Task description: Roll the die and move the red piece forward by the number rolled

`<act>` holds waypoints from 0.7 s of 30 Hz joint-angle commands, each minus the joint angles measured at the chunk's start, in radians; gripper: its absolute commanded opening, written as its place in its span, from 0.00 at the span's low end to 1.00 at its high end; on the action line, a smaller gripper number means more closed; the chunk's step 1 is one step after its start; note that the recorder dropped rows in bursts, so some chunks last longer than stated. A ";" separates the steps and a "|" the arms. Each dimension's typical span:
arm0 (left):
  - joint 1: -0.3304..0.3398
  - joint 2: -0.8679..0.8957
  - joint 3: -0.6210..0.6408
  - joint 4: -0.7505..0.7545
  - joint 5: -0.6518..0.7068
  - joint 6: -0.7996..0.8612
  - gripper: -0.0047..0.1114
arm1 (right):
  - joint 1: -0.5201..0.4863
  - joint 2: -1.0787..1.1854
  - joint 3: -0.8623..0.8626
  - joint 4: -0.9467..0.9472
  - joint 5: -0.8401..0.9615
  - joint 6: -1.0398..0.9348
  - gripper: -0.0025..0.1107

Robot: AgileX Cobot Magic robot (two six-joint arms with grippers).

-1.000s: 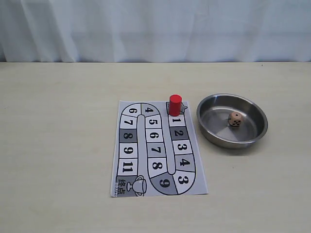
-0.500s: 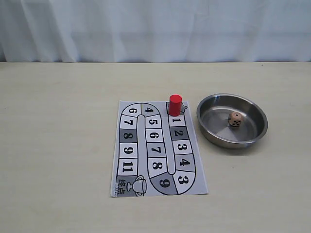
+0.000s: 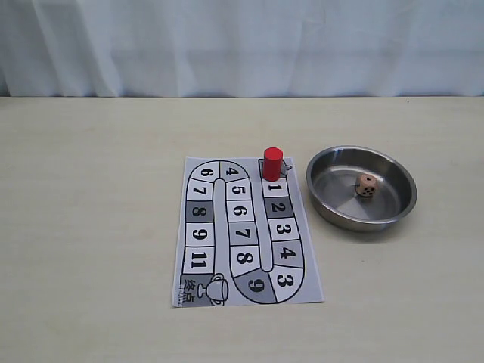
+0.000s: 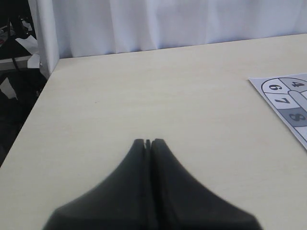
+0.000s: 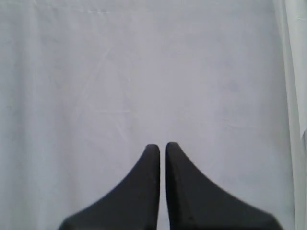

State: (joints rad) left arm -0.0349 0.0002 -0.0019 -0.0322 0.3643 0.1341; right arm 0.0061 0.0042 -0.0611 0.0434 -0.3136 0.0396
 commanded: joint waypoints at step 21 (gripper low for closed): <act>0.000 0.000 0.002 -0.007 -0.010 -0.004 0.04 | -0.003 0.415 -0.631 -0.090 0.588 -0.040 0.06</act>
State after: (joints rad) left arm -0.0349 0.0002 -0.0019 -0.0322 0.3643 0.1341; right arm 0.0061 0.3269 -0.6459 -0.0316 0.2207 0.0225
